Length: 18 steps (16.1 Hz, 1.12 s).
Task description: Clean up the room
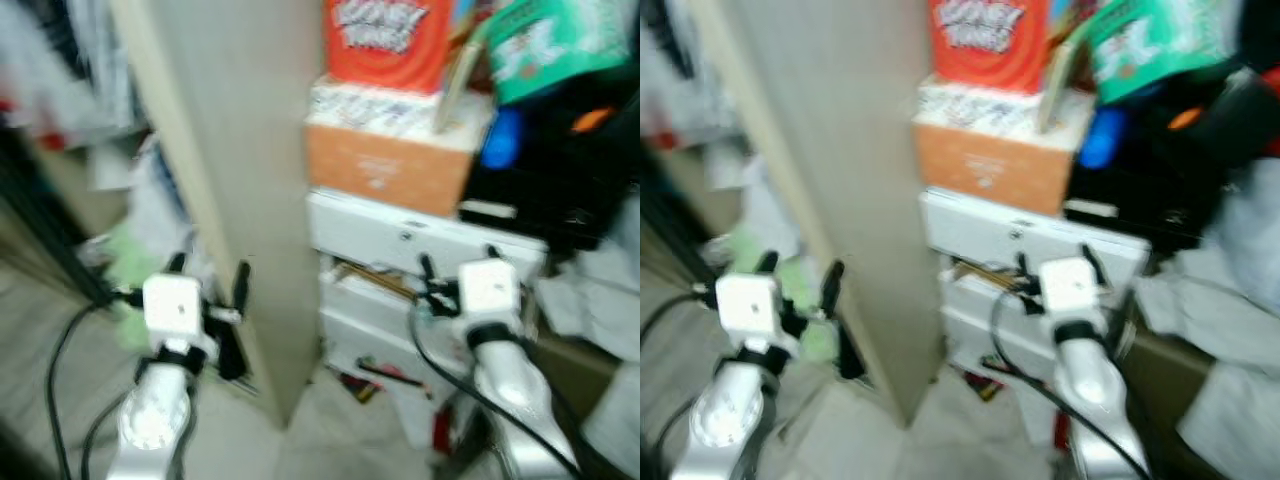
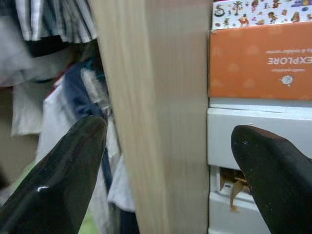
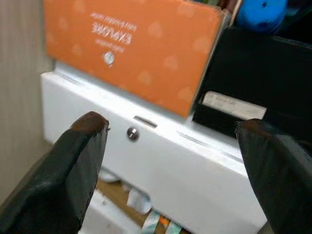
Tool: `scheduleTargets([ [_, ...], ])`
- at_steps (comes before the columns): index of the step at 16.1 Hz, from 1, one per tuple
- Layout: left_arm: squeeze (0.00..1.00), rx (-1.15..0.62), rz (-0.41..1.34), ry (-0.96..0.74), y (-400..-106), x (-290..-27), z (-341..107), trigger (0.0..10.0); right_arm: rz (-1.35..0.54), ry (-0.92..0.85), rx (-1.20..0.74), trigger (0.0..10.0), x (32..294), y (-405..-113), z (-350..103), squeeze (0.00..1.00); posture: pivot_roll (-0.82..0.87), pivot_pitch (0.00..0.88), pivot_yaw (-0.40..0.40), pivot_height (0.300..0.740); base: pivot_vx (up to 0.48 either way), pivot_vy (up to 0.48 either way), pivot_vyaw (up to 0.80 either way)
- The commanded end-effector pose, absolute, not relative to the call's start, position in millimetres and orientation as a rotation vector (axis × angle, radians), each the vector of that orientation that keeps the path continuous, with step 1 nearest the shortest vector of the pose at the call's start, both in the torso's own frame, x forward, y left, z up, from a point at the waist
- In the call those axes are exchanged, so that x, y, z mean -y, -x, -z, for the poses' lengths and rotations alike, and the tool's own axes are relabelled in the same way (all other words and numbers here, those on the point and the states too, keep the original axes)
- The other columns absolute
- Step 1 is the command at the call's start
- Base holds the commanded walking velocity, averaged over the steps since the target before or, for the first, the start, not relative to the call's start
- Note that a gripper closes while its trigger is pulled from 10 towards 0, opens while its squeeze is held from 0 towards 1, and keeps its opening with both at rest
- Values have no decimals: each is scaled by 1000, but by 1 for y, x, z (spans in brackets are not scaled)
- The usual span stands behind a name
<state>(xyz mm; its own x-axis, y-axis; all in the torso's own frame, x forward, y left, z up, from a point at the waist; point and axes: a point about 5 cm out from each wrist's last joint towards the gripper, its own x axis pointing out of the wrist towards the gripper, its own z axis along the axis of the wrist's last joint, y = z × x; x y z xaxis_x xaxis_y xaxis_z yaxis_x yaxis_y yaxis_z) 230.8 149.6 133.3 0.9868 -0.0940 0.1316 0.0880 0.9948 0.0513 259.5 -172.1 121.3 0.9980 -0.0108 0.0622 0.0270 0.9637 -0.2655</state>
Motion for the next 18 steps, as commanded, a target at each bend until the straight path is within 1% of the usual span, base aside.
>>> scheduleTargets([
  [1, 0, 139, 61, -80, -228, -158, -136, 10000, -7, 250, 89, 10000, 165, -258, -130, 0, 4, 4, 1, 740, 0, 0, 800],
  [2, 0, 116, 25, -88, -222, -167, -132, 10000, -11, 262, 61, 10000, 170, -248, -124, 0, 5, 4, 1, 740, 0, 0, 606],
  [5, 0, 101, 5, -107, -215, -172, -130, 10000, -4, 271, 47, 10000, 176, -243, -126, 0, 5, 4, 2, 740, 0, 0, 583],
  [11, 0, 95, 0, -102, -214, -171, -130, 10000, -21, 275, 30, 10000, 175, -240, -128, 0, 3, 3, -3, 740, 0, 0, 579],
  [18, 0, 95, 19, -97, -218, -167, -131, 10000, -31, 273, 14, 10000, 171, -242, -126, 0, 2, 12, -4, 740, 0, 0, 800],
])
